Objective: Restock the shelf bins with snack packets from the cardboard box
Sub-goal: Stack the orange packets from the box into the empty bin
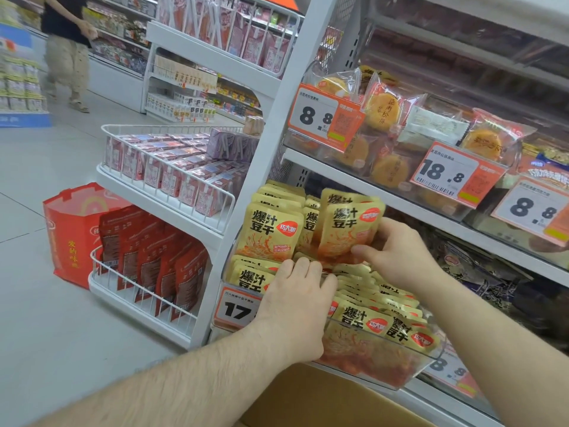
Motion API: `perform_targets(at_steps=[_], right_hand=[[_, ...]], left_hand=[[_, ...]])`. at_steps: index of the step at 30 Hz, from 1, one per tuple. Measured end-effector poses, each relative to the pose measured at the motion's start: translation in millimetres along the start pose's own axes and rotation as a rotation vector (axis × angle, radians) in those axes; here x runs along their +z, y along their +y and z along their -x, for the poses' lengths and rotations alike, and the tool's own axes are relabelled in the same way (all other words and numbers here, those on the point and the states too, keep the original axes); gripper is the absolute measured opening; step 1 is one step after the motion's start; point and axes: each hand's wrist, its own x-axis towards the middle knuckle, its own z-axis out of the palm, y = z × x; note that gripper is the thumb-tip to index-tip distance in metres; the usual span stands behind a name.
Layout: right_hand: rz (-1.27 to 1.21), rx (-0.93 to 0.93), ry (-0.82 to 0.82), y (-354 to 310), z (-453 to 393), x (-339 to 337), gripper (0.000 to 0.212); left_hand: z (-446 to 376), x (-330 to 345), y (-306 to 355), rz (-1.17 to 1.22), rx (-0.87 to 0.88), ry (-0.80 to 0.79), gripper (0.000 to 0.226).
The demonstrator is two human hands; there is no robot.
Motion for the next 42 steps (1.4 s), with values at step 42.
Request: perform_targets(at_steps=[42], right_hand=[[-0.26,-0.036,-0.121,2,-14,11,0.025]], left_hand=[[0,1,0,-0.019,0.004,0.003,0.074]])
